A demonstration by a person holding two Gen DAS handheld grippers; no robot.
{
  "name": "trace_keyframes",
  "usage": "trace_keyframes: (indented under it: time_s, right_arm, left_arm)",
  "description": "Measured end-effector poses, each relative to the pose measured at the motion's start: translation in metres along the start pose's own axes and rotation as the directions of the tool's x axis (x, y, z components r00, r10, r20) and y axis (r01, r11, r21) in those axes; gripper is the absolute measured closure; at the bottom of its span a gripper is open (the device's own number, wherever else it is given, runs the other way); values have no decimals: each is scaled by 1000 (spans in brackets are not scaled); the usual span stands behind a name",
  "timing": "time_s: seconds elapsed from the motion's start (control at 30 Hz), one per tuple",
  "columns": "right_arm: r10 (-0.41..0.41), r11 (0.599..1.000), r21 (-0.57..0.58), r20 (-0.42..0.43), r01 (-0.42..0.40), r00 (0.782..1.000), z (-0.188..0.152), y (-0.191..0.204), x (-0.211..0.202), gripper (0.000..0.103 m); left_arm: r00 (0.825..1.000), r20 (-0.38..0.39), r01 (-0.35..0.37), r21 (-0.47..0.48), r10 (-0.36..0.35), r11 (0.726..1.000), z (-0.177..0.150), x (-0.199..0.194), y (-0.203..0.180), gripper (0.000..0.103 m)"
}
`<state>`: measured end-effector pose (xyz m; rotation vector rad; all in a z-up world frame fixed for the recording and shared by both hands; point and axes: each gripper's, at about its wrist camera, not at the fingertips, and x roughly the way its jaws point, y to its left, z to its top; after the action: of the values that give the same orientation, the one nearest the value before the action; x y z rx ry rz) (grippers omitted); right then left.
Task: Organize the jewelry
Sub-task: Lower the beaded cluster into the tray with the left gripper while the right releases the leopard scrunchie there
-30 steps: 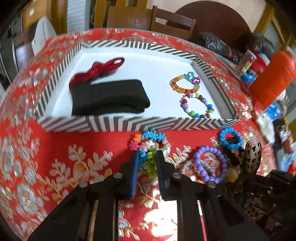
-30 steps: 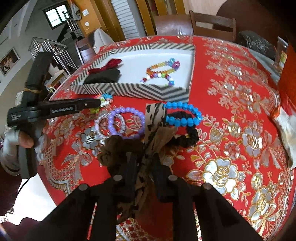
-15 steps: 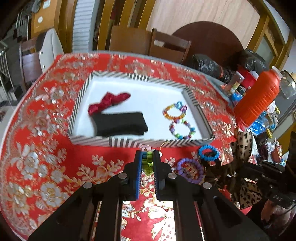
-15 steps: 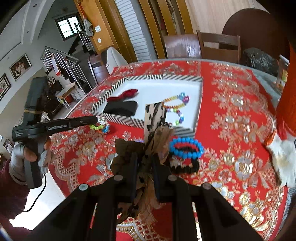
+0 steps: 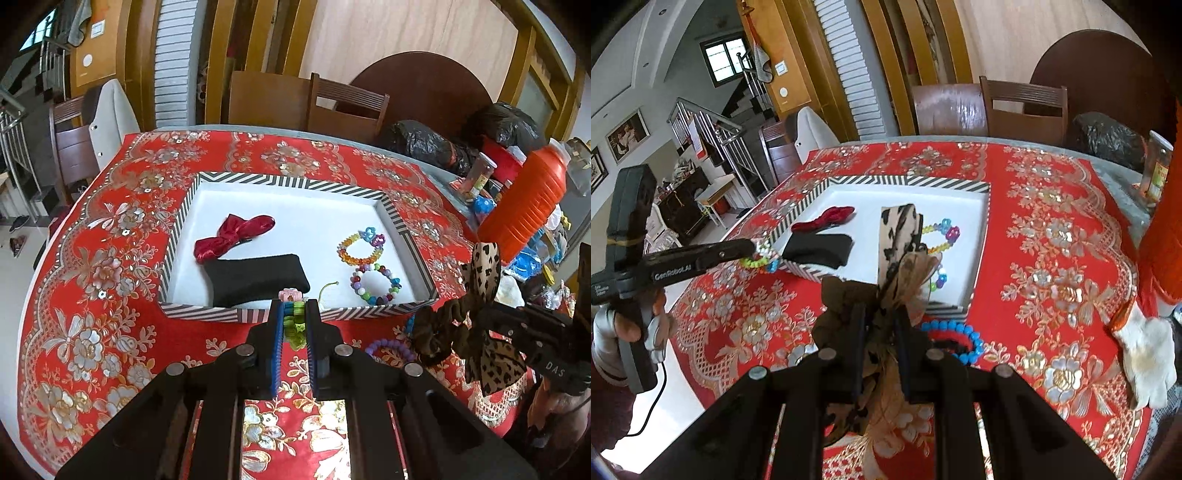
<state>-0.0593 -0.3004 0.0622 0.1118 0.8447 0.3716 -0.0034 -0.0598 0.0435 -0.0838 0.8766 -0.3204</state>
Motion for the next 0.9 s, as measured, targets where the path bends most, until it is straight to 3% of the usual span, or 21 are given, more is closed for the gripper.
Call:
trace_keyframes:
  time_s: [0.5, 0.9]
  right_arm:
    - [-37, 999, 17, 17, 36, 999, 32, -16, 17, 88]
    - [-67, 998, 21, -1, 67, 998, 54, -28, 39, 88]
  left_arm:
    - [999, 15, -29, 26, 29, 999, 27, 18, -2, 79]
    - [1000, -2, -13, -9, 13, 1000, 56, 45, 2, 79]
